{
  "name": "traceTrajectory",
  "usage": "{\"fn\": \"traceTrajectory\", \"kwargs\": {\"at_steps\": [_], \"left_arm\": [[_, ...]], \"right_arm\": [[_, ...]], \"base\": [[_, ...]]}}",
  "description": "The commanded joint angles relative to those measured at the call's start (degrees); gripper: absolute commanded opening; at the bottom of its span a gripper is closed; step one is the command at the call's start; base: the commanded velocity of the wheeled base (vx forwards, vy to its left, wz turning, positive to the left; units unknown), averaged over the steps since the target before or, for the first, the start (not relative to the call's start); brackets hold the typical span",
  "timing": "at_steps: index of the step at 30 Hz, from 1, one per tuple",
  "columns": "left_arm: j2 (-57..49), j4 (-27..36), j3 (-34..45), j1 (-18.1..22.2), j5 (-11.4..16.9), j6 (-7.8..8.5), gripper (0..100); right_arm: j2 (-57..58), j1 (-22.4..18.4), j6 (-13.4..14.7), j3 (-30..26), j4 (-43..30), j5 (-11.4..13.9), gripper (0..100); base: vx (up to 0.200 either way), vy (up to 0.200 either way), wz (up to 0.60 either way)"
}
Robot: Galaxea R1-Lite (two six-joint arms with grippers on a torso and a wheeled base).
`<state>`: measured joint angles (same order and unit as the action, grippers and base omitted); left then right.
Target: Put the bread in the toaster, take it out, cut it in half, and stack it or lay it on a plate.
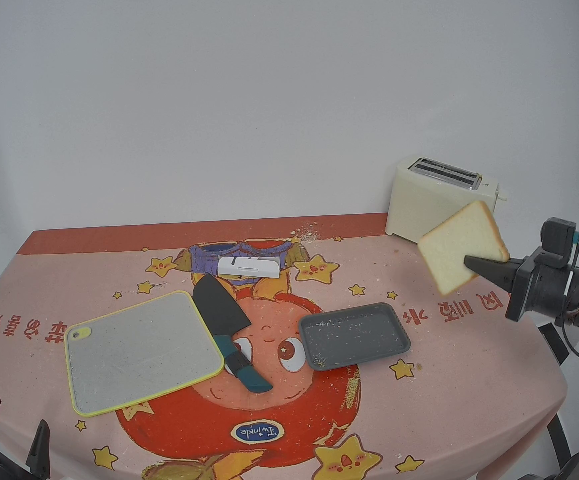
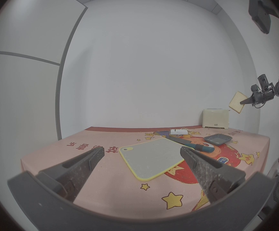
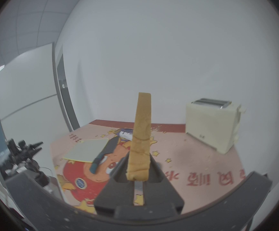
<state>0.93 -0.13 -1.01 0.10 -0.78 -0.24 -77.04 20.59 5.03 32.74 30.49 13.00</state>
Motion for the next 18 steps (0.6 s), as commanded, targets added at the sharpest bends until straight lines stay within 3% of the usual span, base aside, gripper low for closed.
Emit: {"fn": "traceTrajectory", "kwargs": {"at_steps": [1, 3, 4, 9, 11, 15, 18], "left_arm": [[-0.1, 0.0, 1.0, 0.1, 0.0, -0.02, 100], [-0.1, 0.0, 1.0, 0.1, 0.0, -0.02, 100], [-0.1, 0.0, 1.0, 0.1, 0.0, -0.02, 100], [-0.1, 0.0, 1.0, 0.0, 0.0, -0.02, 100], [-0.1, 0.0, 1.0, 0.0, 0.0, -0.02, 100], [-0.1, 0.0, 1.0, 0.1, 0.0, -0.02, 100], [-0.1, 0.0, 1.0, 0.0, 0.0, -0.02, 100]], "right_arm": [[2.7, -7.9, -2.9, 13.1, -7.0, 3.6, 0], [2.6, -10.6, -4.3, 18.2, -12.6, 6.4, 0], [2.3, -13.6, -5.5, 23.7, -18.4, 9.3, 0], [-3.2, -20.4, -9.1, 39.5, -29.4, 15.7, 0], [-4.6, -21.6, -10.3, 41.3, -29.9, 16.4, 0], [-12.6, -27.4, -20.5, 46.3, -29.9, 22.0, 0], [-14.4, -27.9, -24.6, 45.6, -30.0, 23.0, 0]], "base": [[0.0, 0.0, 0.0], [0.0, 0.0, 0.0], [0.0, 0.0, 0.0], [0.0, 0.0, 0.0], [0.0, 0.0, 0.0], [0.0, 0.0, 0.0], [0.0, 0.0, 0.0]]}}
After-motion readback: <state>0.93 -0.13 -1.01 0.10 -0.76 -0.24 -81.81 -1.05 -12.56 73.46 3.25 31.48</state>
